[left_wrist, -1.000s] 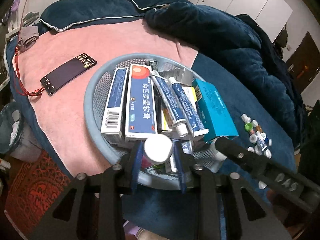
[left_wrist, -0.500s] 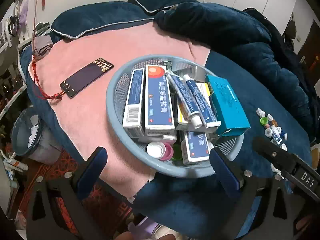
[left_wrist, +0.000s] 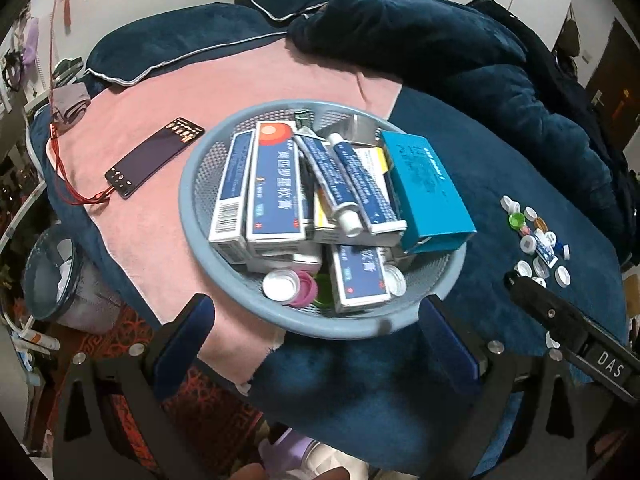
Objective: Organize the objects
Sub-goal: 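Drop both white caps into the grey basket by opening both grippers, then move both grippers back toward the remaining caps on the bed, then grasp a white cap with the left gripper while the right gripper grasps another white cap, then carry both white caps over the grey basket and open both grippers, then move both grippers from the basket back toward the cap pile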
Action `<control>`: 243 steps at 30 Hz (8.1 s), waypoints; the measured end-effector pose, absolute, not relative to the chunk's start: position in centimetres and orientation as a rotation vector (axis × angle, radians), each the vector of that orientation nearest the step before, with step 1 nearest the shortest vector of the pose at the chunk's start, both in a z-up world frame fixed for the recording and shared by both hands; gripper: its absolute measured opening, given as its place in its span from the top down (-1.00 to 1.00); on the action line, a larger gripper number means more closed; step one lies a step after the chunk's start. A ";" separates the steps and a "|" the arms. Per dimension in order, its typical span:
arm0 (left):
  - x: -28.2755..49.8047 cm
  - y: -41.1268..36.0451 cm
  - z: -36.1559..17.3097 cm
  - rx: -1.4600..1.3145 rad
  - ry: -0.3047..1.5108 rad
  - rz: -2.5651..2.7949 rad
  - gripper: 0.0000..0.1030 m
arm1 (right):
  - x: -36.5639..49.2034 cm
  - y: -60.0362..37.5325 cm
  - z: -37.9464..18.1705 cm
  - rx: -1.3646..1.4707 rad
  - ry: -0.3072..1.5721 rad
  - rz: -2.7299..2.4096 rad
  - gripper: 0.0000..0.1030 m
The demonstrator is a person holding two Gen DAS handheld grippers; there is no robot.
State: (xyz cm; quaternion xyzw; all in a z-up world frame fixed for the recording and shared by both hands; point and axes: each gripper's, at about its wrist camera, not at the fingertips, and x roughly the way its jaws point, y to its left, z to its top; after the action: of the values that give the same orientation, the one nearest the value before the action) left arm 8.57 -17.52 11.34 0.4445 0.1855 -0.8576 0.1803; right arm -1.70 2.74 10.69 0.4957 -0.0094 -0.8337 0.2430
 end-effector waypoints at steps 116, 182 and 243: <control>4.1 -7.8 12.2 1.279 0.424 -2.765 0.38 | -1.6 9.9 12.1 1.220 -0.024 -2.361 0.40; 7.0 -13.7 12.2 1.224 0.359 -2.514 -0.98 | -1.4 6.2 10.4 1.332 0.024 -2.354 -1.00; 4.6 -8.2 11.1 1.331 0.254 -2.578 -0.99 | -2.1 11.8 9.1 1.413 -0.001 -2.427 -1.00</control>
State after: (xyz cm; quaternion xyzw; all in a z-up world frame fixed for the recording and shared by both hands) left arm 4.57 -8.22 11.07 0.4542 0.0866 -0.8793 0.1144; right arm -2.15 11.84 9.09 0.4962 -0.0004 -0.8522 0.1661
